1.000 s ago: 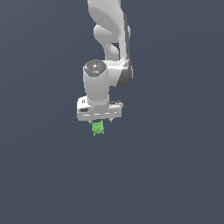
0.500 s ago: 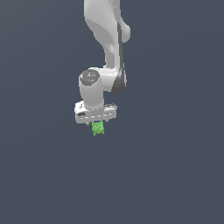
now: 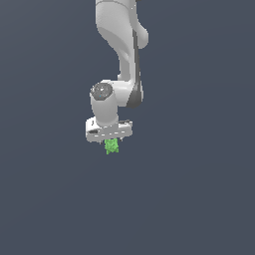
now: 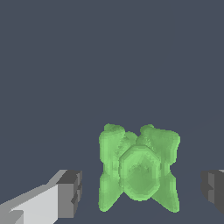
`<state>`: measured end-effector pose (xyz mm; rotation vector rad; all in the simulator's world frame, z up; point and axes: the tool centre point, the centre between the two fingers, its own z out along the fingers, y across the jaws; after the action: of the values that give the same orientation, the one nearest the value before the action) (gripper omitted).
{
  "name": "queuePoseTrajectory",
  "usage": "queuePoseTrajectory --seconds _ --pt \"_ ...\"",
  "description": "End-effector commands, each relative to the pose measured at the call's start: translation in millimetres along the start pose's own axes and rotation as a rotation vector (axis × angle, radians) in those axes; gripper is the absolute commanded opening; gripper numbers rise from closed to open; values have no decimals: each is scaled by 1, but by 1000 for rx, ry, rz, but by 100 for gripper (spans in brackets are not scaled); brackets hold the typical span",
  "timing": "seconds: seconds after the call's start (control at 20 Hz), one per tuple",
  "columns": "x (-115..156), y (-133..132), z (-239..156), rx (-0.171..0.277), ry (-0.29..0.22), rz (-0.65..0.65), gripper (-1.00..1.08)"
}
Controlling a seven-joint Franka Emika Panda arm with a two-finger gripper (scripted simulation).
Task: Pick up the object and move it to a goal position.
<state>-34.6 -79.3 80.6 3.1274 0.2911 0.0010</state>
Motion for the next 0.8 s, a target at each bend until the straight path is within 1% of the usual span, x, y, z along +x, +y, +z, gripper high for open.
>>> queuePoseTrajectory --seconds 0.0,0.25,0.5,0.55,0.75 --pt "-1 0 11 0 -1 -1 100" --pt "-2 0 34 1 -1 -2 100" --pt "-1 0 40 1 -1 -2 100" --pt "-1 0 40 1 -1 -2 -100" --pt "-1 0 40 1 -1 -2 -100"
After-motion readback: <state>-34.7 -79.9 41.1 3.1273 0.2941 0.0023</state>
